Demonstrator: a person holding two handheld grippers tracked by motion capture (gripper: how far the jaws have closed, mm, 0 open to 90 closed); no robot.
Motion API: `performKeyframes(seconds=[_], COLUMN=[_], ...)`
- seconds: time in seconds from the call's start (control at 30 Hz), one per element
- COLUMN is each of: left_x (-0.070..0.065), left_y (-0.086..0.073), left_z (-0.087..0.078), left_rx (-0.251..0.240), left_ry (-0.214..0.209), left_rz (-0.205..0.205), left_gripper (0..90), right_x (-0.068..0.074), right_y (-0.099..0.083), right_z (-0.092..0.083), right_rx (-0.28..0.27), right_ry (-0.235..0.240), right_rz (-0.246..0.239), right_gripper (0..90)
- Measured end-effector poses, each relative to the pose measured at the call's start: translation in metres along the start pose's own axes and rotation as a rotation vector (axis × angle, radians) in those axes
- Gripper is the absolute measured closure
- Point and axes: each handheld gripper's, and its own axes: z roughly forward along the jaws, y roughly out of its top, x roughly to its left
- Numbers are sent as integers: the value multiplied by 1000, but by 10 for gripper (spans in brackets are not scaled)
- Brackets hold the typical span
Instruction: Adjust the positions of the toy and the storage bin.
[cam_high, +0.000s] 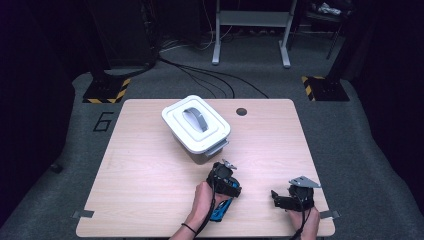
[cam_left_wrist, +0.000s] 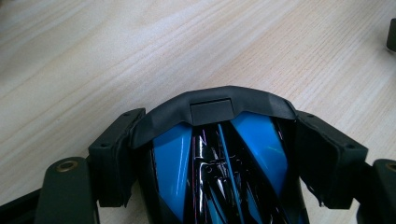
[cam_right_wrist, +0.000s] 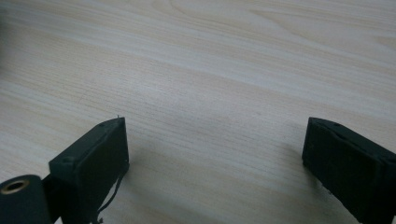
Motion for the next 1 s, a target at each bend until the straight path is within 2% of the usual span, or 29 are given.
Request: performKeyframes(seconds=[0.1,0.17,0.3,0.43,0.57,0.6,0.63,0.67,0.7,1.0], left_x=[-2,-4,-4,-2,2,2,3,3,5,11], left_y=[-1,-2,-4,-9,-18,-18,-22,-22,-26,-45], left_z=[-1,-5,-18,-33,-47,-47,-54,-54,-62,-101], left_rx=[-23,-52,-100,-159,-223,-223,-252,-252,-277,-379], left_ry=[-3,-3,-8,-20,-40,-40,-44,-44,-53,-37], left_rz=[0,19,57,68,68,68,66,66,64,53], left_gripper=[239,241,243,245,246,246,247,246,247,250], right_x=[-1,-1,-1,-1,-1,0,0,0,0,0], right_y=[0,0,0,0,0,0,0,0,0,0], right_z=[0,0,0,0,0,0,0,0,0,0], right_rx=[-2,-3,-4,-3,-2,-2,-5,-5,0,2], right_ry=[3,5,4,3,2,0,0,0,-1,-6], right_rz=[5,6,8,6,6,6,5,5,0,-5], right_gripper=[67,69,71,72,74,74,74,74,74,75])
